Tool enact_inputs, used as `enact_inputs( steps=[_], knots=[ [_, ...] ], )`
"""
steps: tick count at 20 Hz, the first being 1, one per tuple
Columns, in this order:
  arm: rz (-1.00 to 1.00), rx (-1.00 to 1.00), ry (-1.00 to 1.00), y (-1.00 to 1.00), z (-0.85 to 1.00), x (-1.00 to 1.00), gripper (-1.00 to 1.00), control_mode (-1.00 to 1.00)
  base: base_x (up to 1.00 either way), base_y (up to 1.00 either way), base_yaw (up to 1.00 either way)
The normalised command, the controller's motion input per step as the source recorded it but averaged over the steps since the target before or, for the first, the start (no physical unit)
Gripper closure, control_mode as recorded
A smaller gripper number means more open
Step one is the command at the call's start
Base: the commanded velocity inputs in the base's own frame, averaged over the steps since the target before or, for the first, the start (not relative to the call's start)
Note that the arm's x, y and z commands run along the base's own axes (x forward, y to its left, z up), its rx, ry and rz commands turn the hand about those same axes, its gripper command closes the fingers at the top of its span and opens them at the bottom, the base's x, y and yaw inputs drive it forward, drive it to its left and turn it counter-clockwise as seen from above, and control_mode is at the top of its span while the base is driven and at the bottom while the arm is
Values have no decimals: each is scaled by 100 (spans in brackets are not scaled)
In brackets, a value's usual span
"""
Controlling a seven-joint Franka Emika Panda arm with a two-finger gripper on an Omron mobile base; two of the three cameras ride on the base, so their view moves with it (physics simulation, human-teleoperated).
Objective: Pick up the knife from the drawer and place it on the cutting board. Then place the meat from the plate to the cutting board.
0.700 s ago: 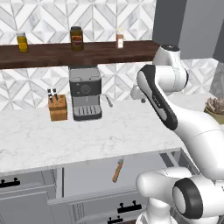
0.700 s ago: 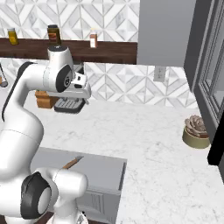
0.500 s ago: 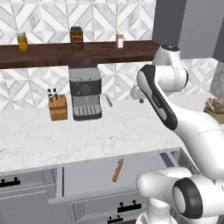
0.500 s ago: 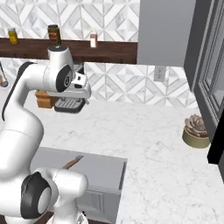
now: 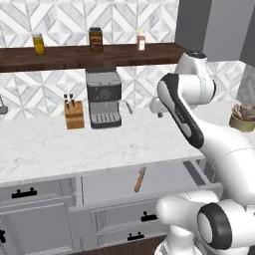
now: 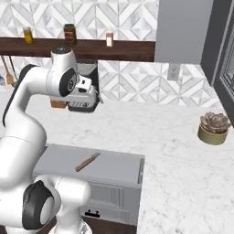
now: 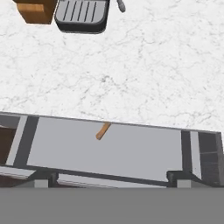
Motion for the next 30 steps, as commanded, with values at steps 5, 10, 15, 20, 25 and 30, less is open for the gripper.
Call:
enact_inputs(
  steps=[5, 10, 15, 20, 25, 30],
  knots=[
    [0, 0, 0, 0, 0, 0, -100, 100, -13, 49, -1],
    [0, 0, 0, 0, 0, 0, -100, 100, -58, -5, 0],
    [0, 0, 0, 0, 0, 0, -100, 100, -15, 0, 0],
    [0, 0, 0, -1, -16, 3, -100, -100, 0, 0, 0],
    [0, 0, 5, -1, -95, 27, -100, -100, 0, 0, 0],
    [0, 0, 7, -9, -92, 5, -100, -100, 0, 0, 0]
  ],
)
